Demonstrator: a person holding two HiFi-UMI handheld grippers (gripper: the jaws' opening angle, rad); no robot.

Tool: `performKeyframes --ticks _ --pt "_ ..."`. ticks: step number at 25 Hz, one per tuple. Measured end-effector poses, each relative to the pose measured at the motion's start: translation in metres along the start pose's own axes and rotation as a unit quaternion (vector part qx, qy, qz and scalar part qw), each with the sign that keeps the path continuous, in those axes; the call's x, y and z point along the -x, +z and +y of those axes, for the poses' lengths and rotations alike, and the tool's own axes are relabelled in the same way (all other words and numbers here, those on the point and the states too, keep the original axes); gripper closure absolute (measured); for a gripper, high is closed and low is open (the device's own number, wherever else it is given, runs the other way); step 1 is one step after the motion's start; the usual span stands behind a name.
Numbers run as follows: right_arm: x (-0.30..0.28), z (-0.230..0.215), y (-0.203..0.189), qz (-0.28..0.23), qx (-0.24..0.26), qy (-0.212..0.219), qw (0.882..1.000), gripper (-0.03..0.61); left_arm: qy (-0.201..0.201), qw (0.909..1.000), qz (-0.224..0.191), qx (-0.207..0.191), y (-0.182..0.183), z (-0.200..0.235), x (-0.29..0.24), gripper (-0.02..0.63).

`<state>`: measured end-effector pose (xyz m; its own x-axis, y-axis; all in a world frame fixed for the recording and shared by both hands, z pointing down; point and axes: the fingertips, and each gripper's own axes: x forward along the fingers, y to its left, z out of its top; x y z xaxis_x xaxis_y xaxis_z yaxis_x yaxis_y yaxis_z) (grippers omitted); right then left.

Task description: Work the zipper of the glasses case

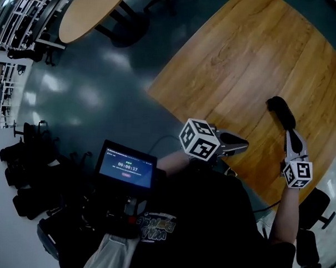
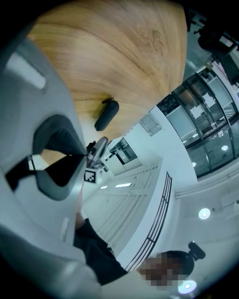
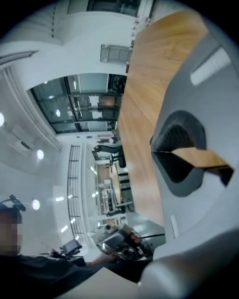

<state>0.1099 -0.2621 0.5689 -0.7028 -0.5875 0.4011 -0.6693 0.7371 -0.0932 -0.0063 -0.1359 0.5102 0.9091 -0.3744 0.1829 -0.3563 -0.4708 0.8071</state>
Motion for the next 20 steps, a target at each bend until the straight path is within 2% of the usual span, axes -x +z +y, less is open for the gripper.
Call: performKeyframes --ticks 1,4,7,10,13,20 --pt "0.01 0.011 0.011 -0.026 -0.031 -0.013 0.999 0.572 -0.011 0.9999 0.004 -0.01 0.002 0.0 0.003 0.614" --pt "0.013 0.064 0.045 -0.088 -0.115 -0.028 0.989 0.574 -0.042 0.9987 0.015 -0.024 0.013 0.01 0.028 0.614" --pt "0.005 0.124 0.07 -0.121 -0.16 -0.019 0.98 0.572 -0.052 0.9984 0.014 -0.017 0.014 0.013 0.055 0.614" --pt "0.028 0.154 0.083 -0.139 -0.18 -0.058 0.972 0.574 -0.087 0.9951 0.036 -0.029 0.006 -0.004 0.048 0.614" --pt "0.051 0.165 0.085 -0.151 -0.199 -0.085 0.965 0.572 -0.098 0.9932 0.045 -0.042 0.0 -0.014 0.036 0.614" --pt "0.073 0.182 0.072 -0.15 -0.204 -0.092 0.963 0.572 -0.098 0.9908 0.049 -0.079 -0.006 -0.036 0.023 0.614"
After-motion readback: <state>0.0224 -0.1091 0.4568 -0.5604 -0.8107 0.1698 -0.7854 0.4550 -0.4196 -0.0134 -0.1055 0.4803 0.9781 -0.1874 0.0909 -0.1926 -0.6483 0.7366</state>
